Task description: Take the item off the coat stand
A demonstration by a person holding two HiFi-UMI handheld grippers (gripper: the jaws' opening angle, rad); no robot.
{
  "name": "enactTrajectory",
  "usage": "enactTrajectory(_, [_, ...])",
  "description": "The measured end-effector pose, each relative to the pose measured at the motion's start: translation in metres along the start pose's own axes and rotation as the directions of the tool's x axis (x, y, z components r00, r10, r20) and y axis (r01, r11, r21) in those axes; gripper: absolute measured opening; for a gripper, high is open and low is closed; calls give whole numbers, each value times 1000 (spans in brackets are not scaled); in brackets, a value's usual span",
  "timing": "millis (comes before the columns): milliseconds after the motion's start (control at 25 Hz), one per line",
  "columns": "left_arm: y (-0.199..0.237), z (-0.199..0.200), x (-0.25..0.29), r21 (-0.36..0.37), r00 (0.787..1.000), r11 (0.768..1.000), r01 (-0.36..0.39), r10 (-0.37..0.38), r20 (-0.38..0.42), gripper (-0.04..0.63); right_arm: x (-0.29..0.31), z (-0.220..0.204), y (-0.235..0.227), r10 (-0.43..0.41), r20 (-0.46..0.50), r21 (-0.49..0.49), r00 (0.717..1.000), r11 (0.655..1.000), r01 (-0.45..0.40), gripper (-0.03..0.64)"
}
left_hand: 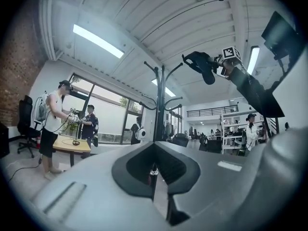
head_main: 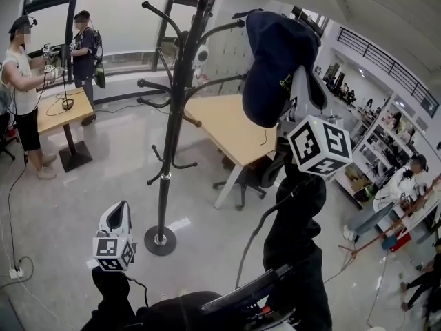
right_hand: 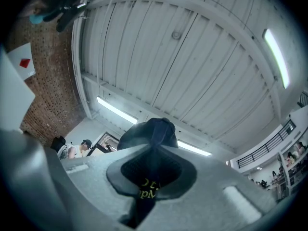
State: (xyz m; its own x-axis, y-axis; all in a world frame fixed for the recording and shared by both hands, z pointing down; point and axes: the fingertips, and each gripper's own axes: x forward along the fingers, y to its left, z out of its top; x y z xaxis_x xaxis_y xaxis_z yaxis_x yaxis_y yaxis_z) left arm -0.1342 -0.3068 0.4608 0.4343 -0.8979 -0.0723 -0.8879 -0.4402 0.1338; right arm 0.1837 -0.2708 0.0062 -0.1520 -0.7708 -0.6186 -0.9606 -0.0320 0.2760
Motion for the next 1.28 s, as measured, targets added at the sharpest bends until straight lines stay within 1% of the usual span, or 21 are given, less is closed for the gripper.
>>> enactTrajectory(280, [-14,-3,6,5,1000,1000,31,-31,-2,3,-22,-6,2,14,-8,-17,1000,1000,-14,12])
enactTrajectory(480, [-24,-6,5,15,999,999,37,-37,-12,3,-39,-20,1,27,-29,-4,999,1000,-27,12])
enactTrajectory(880, [-21,-7,7,27,999,999,42,-41,-29,3,-49,-67,18,43,-97,29,994,999,-40,13])
enactTrajectory(1280, [-22,-5,17,38,998,998,55,-54,-30,2,-56,-89,15,26,-122,43,992,999,-21,13])
